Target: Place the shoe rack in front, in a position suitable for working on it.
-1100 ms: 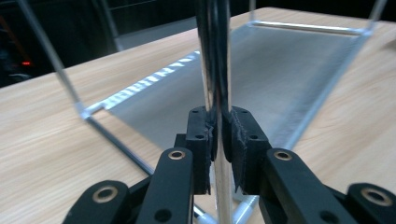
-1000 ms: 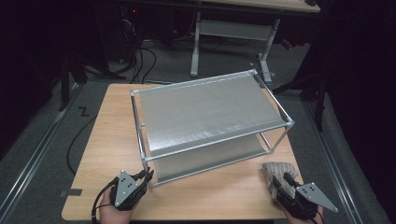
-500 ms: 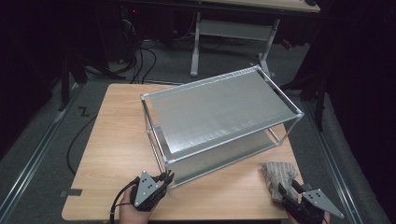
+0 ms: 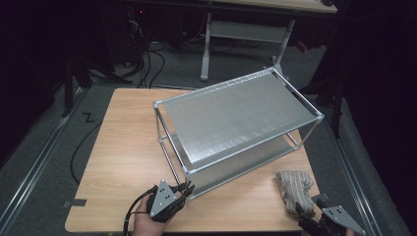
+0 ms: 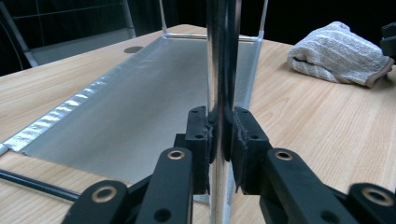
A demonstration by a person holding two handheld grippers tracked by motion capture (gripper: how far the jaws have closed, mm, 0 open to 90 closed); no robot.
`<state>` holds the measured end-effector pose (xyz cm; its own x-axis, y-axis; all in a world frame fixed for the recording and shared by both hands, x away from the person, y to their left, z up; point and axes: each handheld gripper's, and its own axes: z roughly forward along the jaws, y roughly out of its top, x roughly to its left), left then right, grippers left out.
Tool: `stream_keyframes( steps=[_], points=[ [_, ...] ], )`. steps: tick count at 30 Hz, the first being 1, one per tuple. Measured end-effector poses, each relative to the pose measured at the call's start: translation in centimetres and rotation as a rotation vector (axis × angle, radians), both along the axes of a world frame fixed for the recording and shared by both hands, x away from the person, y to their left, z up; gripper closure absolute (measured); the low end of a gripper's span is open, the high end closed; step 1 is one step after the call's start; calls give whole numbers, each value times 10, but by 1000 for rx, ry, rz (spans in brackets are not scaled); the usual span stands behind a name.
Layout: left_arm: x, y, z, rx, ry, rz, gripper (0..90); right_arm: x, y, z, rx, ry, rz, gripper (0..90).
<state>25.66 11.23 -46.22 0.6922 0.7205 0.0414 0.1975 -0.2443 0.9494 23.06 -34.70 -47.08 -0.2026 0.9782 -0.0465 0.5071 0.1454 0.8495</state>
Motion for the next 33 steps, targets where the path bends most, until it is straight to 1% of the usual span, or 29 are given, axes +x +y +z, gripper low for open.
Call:
stream_keyframes(
  steps=[1, 2, 3, 6, 8, 9, 12, 13, 14, 15, 16, 17, 18, 20, 21, 22, 24, 25, 26, 27, 28, 29, 30, 31, 32, 33],
  points=[
    [0, 0, 0, 0, 0, 0, 753, 0, 0, 0, 0, 0, 0, 259],
    [0, 1, 0, 4, -3, -1, 753, 1, 1, -1, 0, 3, 4, 259],
    [0, 3, -2, -3, -2, -5, 703, 4, 2, -4, 5, 18, 15, 258],
    [0, 6, -3, -8, 11, -13, 635, 9, 5, -8, 11, 40, 21, 251],
    [-2, 7, -5, 6, 18, -9, 603, 13, 7, -8, 10, 46, 30, 248],
    [-2, 7, -5, 6, 18, -9, 589, 13, 7, -8, 10, 46, 30, 248],
    [-3, 10, -8, 19, 24, 1, 564, 20, 10, -11, 7, 62, 38, 246],
    [-4, 12, -11, 25, 30, 7, 549, 26, 10, -14, -4, 78, 44, 253],
    [-4, 14, -11, 42, 29, 9, 545, 29, 10, -16, -5, 88, 43, 261],
    [-4, 14, -11, 42, 29, 9, 542, 29, 10, -16, -5, 88, 43, 261],
    [-4, 15, -11, 59, 26, 21, 535, 34, 10, -19, -17, 100, 35, 275],
    [-5, 18, -11, 54, 28, 23, 535, 34, 10, -19, -17, 100, 35, 275],
    [-5, 22, -10, 38, 31, 17, 526, 36, 10, -20, -19, 109, 32, 284],
    [-7, 25, -11, 36, 34, 22, 529, 42, 10, -25, -17, 143, 40, 316],
    [-9, 26, -12, 49, 34, 30, 529, 44, 11, -27, -20, 153, 42, 329],
    [-9, 26, -12, 49, 34, 30, 529, 46, 11, -28, -20, 162, 42, 345],
    [-10, 28, -12, 46, 36, 29, 530, 48, 12, -29, -29, 161, 39, 384],
    [-11, 28, -12, 49, 36, 31, 530, 48, 12, -29, -29, 161, 39, 384],
    [-12, 29, -13, 50, 39, 31, 530, 49, 13, -30, -30, 160, 42, 434],
    [-12, 29, -13, 50, 39, 31, 530, 49, 13, -30, -30, 160, 42, 434],
    [-12, 29, -14, 52, 45, 28, 530, 49, 13, -30, -30, 158, 43, 492],
    [-12, 29, -14, 52, 45, 28, 530, 49, 13, -30, -30, 158, 43, 492],
    [-12, 29, -15, 57, 51, 25, 530, 50, 12, -30, -30, 157, 48, 541],
    [-12, 29, -15, 57, 51, 25, 530, 50, 12, -30, -30, 157, 48, 541],
    [-13, 28, -16, 58, 54, 23, 530, 50, 12, -29, -29, 162, 51, 598],
    [-13, 28, -16, 58, 54, 23, 530, 50, 12, -29, -29, 162, 51, 598]
  ],
)
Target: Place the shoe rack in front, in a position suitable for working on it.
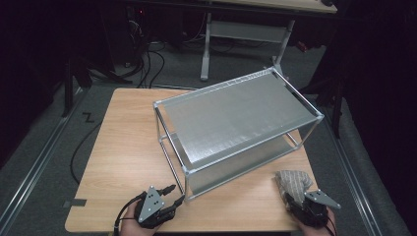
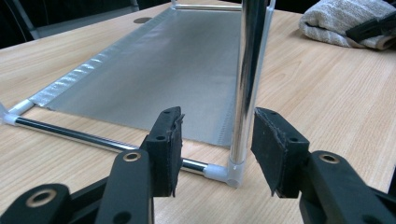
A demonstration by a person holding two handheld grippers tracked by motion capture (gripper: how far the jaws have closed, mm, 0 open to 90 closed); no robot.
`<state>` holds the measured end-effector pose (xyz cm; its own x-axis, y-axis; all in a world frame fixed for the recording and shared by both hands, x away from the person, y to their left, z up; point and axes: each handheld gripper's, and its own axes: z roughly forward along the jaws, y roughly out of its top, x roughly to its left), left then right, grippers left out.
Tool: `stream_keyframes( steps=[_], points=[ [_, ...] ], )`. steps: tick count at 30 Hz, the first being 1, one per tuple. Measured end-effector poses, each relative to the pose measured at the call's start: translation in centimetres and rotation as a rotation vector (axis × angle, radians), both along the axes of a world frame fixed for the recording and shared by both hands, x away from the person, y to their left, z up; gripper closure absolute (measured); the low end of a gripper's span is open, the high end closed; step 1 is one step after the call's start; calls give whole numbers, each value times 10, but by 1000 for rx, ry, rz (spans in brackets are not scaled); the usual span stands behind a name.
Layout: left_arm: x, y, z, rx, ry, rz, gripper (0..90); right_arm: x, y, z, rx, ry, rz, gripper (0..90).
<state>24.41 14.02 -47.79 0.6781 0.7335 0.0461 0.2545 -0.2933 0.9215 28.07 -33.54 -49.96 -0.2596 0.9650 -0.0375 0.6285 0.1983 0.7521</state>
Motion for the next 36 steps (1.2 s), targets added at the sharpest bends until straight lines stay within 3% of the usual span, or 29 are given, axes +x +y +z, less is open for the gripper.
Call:
stream_keyframes(
  steps=[4, 7, 10, 11, 12, 13, 14, 15, 18, 20, 23, 24, 25, 30, 31, 36],
  points=[
    [1, -5, 1, -6, -1, -16, 524, 1, 1, 3, -3, 1, 8, 661],
    [4, -12, 5, -40, 5, -31, 508, -1, 21, 18, 0, -73, 64, 665],
    [9, -17, 9, -13, 4, -34, 491, 10, 53, 34, 0, -115, 150, 665],
    [9, -17, 9, -13, 4, -34, 490, 10, 53, 34, 0, -115, 150, 665],
    [11, -17, 10, -13, 7, -38, 491, 25, 77, 42, 7, -117, 189, 664],
    [13, -17, 11, -15, 3, -38, 491, 25, 77, 42, 7, -117, 189, 664],
    [18, -17, 12, -38, 7, -39, 497, 43, 102, 45, -4, -108, 225, 664],
    [21, -17, 13, -51, 8, -39, 502, 51, 114, 46, -9, -100, 239, 664],
    [24, -18, 14, -59, -4, -47, 536, 76, 144, 42, -21, -70, 274, 664],
    [25, -22, 15, -54, -9, -64, 586, 90, 160, 35, -50, -27, 289, 664],
    [22, -26, 13, -54, -7, -78, 664, 100, 170, 22, -94, 48, 297, 664],
    [22, -26, 13, -54, -7, -78, 694, 100, 170, 22, -94, 48, 297, 664],
    [19, -27, 13, -45, -20, -76, 738, 102, 171, 12, -115, 71, 301, 665],
    [10, -31, 16, -15, -39, -110, 791, 92, 165, 7, -88, 41, 306, 666],
    [2, -33, 15, -24, -31, -140, 792, 85, 160, 7, -73, 40, 315, 666],
    [-18, -35, 15, -18, -39, -159, 791, 69, 152, 7, -53, 44, 344, 663]
  ],
)
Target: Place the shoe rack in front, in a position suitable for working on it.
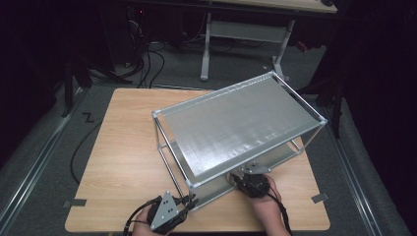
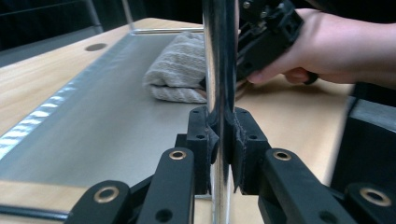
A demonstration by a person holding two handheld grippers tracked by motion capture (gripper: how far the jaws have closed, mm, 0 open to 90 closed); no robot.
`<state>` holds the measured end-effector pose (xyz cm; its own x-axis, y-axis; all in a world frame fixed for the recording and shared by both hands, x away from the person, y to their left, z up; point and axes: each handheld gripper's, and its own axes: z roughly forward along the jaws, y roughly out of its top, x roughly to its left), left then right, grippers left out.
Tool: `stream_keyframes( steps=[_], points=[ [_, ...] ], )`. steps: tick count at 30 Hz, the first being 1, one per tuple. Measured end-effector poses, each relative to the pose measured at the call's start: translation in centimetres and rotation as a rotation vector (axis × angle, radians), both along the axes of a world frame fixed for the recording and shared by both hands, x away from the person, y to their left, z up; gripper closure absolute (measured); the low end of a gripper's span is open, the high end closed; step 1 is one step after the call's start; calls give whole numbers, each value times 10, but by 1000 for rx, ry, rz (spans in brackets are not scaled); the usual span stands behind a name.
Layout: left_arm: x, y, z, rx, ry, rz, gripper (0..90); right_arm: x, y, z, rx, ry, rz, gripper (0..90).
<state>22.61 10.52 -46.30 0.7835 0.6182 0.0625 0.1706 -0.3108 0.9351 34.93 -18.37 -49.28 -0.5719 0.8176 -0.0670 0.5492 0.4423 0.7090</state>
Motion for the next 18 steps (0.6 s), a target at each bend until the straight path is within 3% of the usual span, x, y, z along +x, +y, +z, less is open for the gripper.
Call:
stream_keyframes(
  steps=[1, 5, 8, 10, 12, 13, 18],
  points=[
    [-10, -3, 1, 13, -8, -4, 790, -8, -2, -1, 3, -7, 8, 661],
    [-24, -6, -1, 11, -29, -13, 782, -22, -6, -2, 7, -27, 28, 654],
    [-25, -7, 0, 9, -33, -17, 780, -25, -7, 0, 9, -31, 28, 651],
    [-23, -6, -1, -17, -19, -20, 788, -35, -6, 10, 55, -78, 41, 642],
    [-23, -6, -2, -23, -17, -19, 788, -39, -4, 13, 77, -85, 44, 639],
    [-23, -6, -2, -28, -18, -16, 789, -50, 4, 17, 98, -93, 82, 636],
    [-25, -9, -3, -28, -34, -4, 776, -69, 35, 17, 118, -97, 191, 634]
  ],
)
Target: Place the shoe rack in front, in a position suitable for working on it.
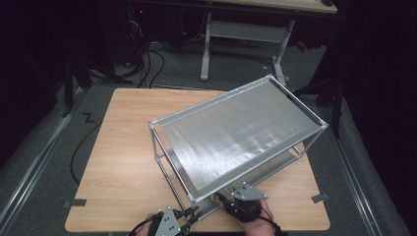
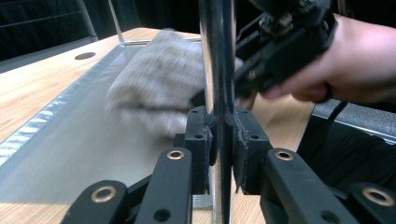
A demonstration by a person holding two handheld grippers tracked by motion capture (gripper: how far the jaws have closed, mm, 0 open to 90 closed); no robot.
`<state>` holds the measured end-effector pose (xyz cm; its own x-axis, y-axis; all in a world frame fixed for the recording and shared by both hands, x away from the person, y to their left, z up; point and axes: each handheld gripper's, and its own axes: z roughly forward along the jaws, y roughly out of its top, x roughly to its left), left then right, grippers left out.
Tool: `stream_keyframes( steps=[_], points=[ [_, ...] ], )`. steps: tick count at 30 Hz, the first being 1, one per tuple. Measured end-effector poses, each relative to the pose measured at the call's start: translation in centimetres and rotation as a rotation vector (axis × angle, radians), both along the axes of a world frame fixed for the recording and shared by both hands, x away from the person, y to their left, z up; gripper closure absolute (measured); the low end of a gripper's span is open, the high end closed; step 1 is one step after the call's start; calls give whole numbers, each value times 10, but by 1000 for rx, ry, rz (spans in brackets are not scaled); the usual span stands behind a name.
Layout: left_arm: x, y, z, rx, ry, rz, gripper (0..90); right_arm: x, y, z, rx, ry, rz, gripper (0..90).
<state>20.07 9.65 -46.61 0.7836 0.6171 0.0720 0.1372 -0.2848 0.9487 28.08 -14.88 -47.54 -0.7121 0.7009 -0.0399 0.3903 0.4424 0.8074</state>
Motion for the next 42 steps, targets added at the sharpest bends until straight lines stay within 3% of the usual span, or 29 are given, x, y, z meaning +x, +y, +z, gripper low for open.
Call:
stream_keyframes(
  steps=[2, 7, 10, 11, 14, 15, 16, 18, 19, 22, 25, 27, 28, 32, 34, 35, 37, 40, 42],
  points=[
    [0, 1, 1, -15, 16, -4, 777, -5, 14, -2, -6, 5, 42, 631],
    [-1, 1, 2, -20, 4, -1, 778, -8, 38, -12, -33, 18, 96, 612],
    [0, 1, 2, -21, 4, -1, 774, -6, 45, -20, -56, 30, 119, 555],
    [-1, 0, 1, -19, 4, 0, 766, -6, 48, -26, -57, 64, 117, 499],
    [-2, 1, 2, -7, -11, 12, 734, -6, 42, -20, -19, 46, 126, 430],
    [-2, 1, 3, -10, -10, 15, 725, -9, 39, -17, 3, 58, 128, 432],
    [-2, 2, 3, -12, -7, 19, 724, -11, 36, -13, 3, 29, 133, 443],
    [-1, 2, 3, -15, -3, 18, 726, -15, 32, -10, 5, 19, 128, 450],
    [-1, 2, 3, -29, 5, 12, 732, -17, 24, -4, 38, -4, 126, 456],
    [-1, 1, 3, -36, 5, 9, 763, -16, 17, -3, 71, 5, 105, 490],
    [-1, -1, 4, -35, 3, 12, 793, -11, 23, -11, 52, 13, 111, 506],
    [0, -1, 4, -41, 5, 16, 794, -6, 29, -18, 13, 3, 110, 527],
    [0, 0, 3, -43, 7, 21, 795, -4, 30, -20, 5, 20, 119, 551],
    [1, 3, 3, -54, 16, 23, 798, -6, 33, -21, 21, 38, 148, 596],
    [2, 3, 3, -60, 17, 26, 798, -11, 35, -19, 46, 72, 168, 603],
    [2, 3, 3, -61, 17, 27, 798, -16, 38, -19, 50, 63, 209, 600],
    [1, 3, 3, -62, 17, 29, 799, -19, 41, -18, 37, 43, 220, 580],
    [0, 4, 3, -61, 15, 35, 801, -18, 40, -15, 55, 48, 206, 529],
    [-1, 5, 3, -61, 17, 40, 801, -16, 41, -14, 69, 22, 178, 507]
  ],
)
